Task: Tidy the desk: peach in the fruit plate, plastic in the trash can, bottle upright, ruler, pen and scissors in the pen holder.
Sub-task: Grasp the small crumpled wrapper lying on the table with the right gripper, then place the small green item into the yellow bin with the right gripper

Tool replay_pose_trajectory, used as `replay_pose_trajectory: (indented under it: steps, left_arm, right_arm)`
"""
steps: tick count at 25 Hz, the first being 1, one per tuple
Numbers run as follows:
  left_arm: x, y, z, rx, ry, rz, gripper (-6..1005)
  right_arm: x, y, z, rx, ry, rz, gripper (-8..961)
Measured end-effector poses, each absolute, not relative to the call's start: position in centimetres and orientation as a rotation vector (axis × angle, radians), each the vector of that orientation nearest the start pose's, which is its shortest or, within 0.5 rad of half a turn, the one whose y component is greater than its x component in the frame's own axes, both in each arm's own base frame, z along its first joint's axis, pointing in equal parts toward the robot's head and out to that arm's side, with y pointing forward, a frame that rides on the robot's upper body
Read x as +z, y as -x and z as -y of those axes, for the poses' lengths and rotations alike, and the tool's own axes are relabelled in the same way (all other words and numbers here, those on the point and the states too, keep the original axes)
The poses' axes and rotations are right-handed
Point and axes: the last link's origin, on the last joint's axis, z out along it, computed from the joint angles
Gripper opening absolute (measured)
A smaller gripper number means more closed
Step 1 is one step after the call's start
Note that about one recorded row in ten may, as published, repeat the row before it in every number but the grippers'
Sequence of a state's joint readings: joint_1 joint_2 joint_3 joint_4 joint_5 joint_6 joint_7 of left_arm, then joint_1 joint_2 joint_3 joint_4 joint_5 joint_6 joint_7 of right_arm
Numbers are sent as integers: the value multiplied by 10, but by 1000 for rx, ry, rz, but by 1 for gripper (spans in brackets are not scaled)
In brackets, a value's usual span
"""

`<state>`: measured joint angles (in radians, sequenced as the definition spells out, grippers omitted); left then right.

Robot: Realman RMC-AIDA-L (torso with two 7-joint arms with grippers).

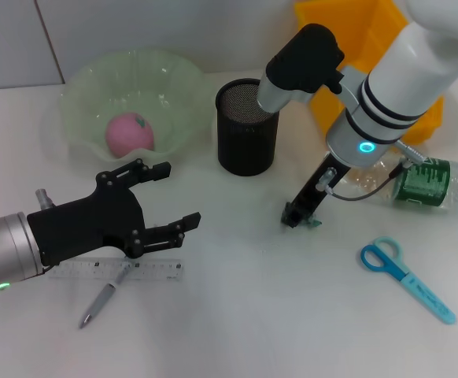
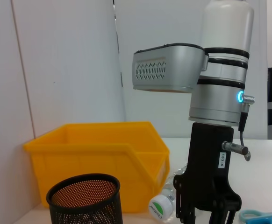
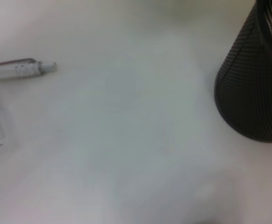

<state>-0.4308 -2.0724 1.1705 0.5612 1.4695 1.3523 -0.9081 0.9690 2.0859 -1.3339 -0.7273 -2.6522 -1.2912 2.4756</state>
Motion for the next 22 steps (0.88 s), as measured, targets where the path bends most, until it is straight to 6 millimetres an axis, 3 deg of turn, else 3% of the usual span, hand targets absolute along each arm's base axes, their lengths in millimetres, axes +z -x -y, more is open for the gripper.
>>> replay_pose_trajectory:
  steps: [17, 22]
  left_arm:
    - [-42, 250, -319, -758, 2642, 140, 860]
    - [-42, 250, -318, -760, 2643, 139, 860]
  right_arm:
    - [-35, -166, -408, -557, 2598, -856, 327]
    - [-19, -158, -409, -503, 2575, -843, 308]
